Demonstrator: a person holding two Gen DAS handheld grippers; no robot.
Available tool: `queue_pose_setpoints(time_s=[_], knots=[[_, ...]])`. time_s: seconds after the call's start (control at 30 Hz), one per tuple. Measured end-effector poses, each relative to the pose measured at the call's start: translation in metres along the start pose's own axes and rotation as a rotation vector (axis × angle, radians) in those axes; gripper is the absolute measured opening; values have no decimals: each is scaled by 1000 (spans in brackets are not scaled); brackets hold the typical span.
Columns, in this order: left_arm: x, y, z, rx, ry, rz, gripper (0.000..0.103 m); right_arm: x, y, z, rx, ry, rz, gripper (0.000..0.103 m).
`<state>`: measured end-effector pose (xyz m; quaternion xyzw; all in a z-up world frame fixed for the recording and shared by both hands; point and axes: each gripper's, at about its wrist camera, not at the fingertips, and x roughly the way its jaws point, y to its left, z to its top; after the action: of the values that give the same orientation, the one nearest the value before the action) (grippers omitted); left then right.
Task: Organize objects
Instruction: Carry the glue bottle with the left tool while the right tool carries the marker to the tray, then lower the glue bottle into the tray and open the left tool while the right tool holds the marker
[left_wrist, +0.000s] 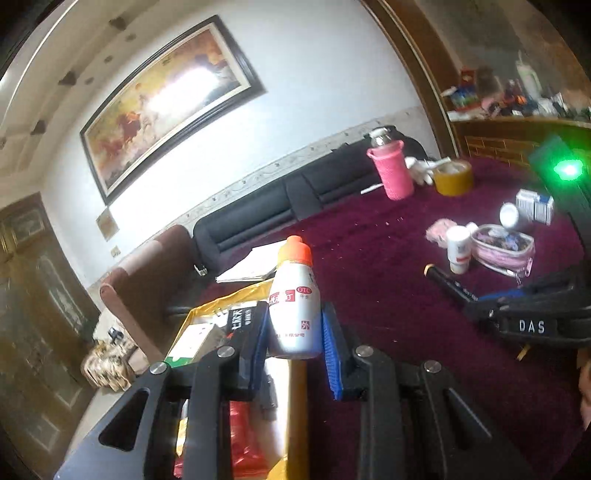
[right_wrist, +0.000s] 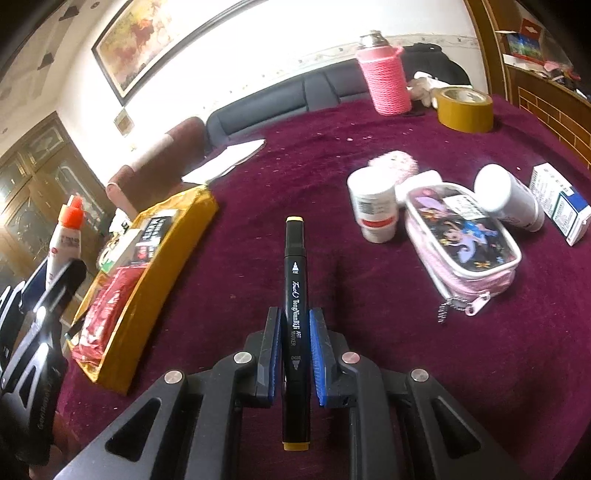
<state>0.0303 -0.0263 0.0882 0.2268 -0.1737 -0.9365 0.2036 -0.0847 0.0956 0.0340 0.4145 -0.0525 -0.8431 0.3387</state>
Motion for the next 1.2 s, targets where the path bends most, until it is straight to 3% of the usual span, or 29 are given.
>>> queue_pose_setpoints(time_s=[0.5,1.2], knots=[[1,89,-23,-179,38,138,27,-5,94,5,-120,10,122,17],[23,144,-60,-276,123,169,27,40,179,14,-230,88,164,17]])
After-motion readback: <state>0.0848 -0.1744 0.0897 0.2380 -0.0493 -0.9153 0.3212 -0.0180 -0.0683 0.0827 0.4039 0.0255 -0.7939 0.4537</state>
